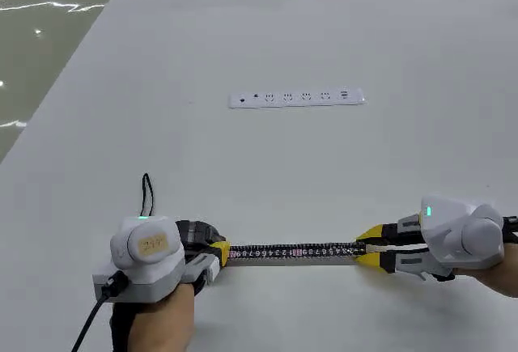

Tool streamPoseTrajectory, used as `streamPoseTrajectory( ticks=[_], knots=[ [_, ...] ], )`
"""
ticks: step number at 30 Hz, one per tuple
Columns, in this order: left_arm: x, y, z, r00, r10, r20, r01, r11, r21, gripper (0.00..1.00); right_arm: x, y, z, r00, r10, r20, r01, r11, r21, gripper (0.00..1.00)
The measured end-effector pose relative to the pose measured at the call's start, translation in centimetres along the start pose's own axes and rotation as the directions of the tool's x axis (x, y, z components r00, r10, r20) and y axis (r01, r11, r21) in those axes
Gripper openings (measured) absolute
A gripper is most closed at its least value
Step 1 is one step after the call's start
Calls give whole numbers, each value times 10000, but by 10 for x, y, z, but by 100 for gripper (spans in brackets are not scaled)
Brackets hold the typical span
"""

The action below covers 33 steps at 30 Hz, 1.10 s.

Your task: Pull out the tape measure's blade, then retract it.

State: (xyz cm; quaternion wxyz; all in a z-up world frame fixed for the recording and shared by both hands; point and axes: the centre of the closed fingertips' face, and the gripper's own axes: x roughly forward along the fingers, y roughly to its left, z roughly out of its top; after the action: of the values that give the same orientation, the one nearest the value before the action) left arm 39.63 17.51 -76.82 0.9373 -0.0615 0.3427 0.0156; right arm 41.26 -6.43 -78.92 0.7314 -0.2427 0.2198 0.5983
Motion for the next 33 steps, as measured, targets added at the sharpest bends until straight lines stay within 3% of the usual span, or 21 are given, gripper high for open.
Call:
streamPoseTrajectory(
  ticks=[33],
  knots=[
    [0,1,2,9999,-119,4,119,9996,-258,58,47,14,38,9986,482,200,-477,9985,-262,13]
  ],
)
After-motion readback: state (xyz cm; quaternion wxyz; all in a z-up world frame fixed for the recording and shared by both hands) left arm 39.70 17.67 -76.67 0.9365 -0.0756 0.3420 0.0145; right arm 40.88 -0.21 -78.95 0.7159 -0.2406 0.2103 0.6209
